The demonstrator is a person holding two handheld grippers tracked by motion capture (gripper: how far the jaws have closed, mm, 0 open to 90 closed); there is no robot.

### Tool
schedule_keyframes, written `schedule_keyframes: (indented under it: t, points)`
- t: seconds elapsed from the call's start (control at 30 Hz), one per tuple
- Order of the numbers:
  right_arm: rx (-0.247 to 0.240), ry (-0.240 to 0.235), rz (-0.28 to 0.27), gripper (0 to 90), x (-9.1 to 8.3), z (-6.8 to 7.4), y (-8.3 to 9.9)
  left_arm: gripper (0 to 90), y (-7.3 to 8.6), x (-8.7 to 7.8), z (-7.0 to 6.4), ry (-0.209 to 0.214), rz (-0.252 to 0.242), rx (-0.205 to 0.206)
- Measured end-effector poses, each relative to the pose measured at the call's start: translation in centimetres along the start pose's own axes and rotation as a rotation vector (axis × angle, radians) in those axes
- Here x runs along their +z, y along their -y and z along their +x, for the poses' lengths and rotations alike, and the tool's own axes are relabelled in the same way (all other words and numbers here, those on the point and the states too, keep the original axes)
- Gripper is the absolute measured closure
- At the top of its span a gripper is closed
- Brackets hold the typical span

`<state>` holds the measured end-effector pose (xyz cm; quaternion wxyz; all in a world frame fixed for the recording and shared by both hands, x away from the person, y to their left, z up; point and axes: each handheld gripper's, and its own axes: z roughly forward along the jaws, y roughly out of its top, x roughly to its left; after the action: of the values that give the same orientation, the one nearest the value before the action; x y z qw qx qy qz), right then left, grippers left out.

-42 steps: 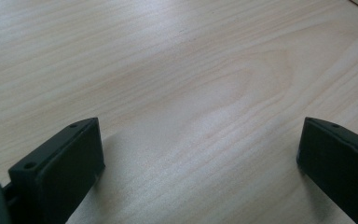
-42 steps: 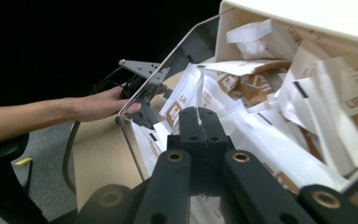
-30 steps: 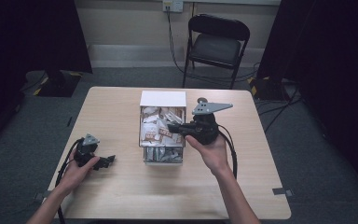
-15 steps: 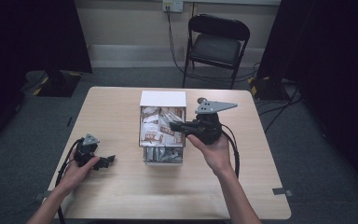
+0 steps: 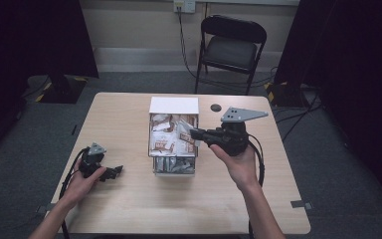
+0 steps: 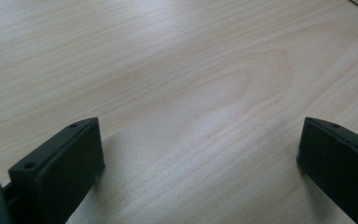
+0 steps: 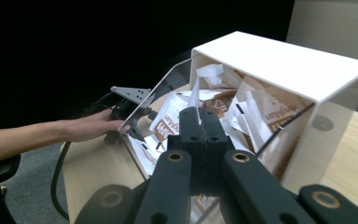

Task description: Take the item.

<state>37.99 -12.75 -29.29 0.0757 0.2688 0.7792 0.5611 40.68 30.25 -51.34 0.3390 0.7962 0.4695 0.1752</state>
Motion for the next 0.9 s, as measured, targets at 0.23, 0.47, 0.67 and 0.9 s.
schedule_keyframes:
  t: [0.23, 0.47, 0.67, 0.9]
  points:
    - [-0.005, 0.017, -0.004, 90.0, -0.8, 0.1, 0.1, 0.0, 0.0, 0.0, 0.0, 0.0, 0.0, 0.0]
    - [-0.006, 0.049, -0.018, 90.0, -2.6, 0.0, 0.1, 0.0, 0.0, 0.0, 0.0, 0.0, 0.0, 0.0]
    - [-0.003, 0.07, -0.023, 90.0, -3.5, -0.2, 0.5, 0.0, 0.0, 0.0, 0.0, 0.0, 0.0, 0.0]
    - [-0.001, 0.104, -0.028, 90.0, -4.9, -0.5, 0.8, 0.0, 0.0, 0.0, 0.0, -0.001, 0.0, 0.0]
